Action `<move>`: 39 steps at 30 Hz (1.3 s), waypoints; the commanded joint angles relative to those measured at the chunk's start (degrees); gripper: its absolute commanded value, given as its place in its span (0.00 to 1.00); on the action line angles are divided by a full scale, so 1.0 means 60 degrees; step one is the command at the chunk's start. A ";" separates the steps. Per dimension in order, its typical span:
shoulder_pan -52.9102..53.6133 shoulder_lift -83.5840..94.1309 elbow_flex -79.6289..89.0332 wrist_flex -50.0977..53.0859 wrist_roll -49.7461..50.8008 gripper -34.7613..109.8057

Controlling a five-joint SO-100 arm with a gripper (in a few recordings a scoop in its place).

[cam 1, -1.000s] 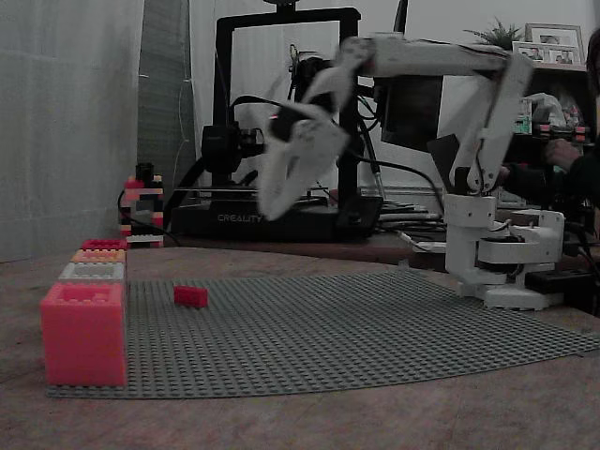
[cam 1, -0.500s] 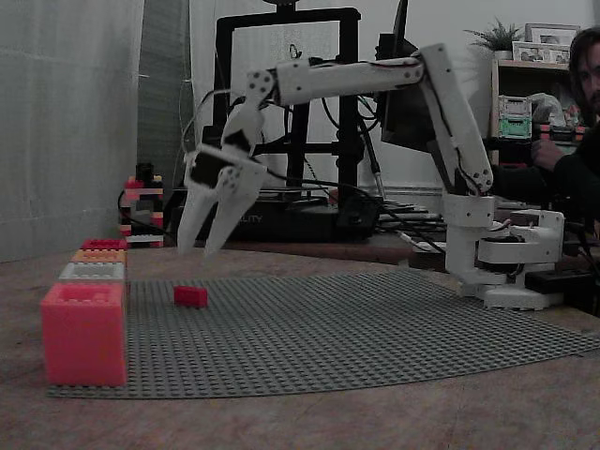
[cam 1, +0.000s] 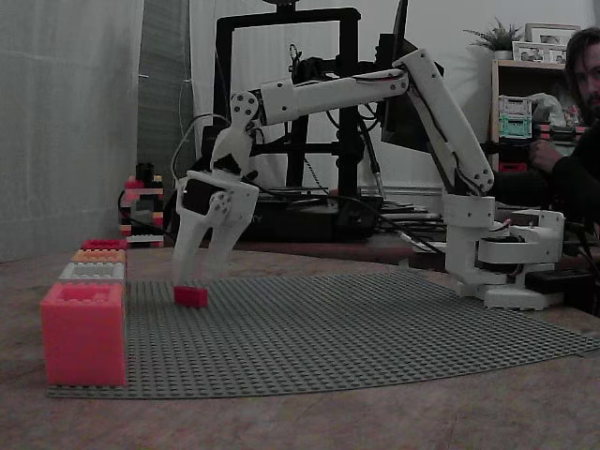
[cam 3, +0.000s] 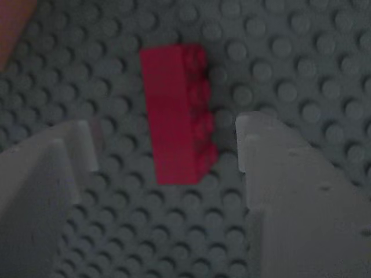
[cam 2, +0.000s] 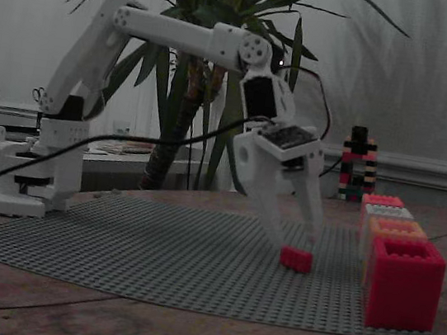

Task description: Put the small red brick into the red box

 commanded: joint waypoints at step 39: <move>-0.0088 0.1626 -0.3413 0.0278 0.3296 0.24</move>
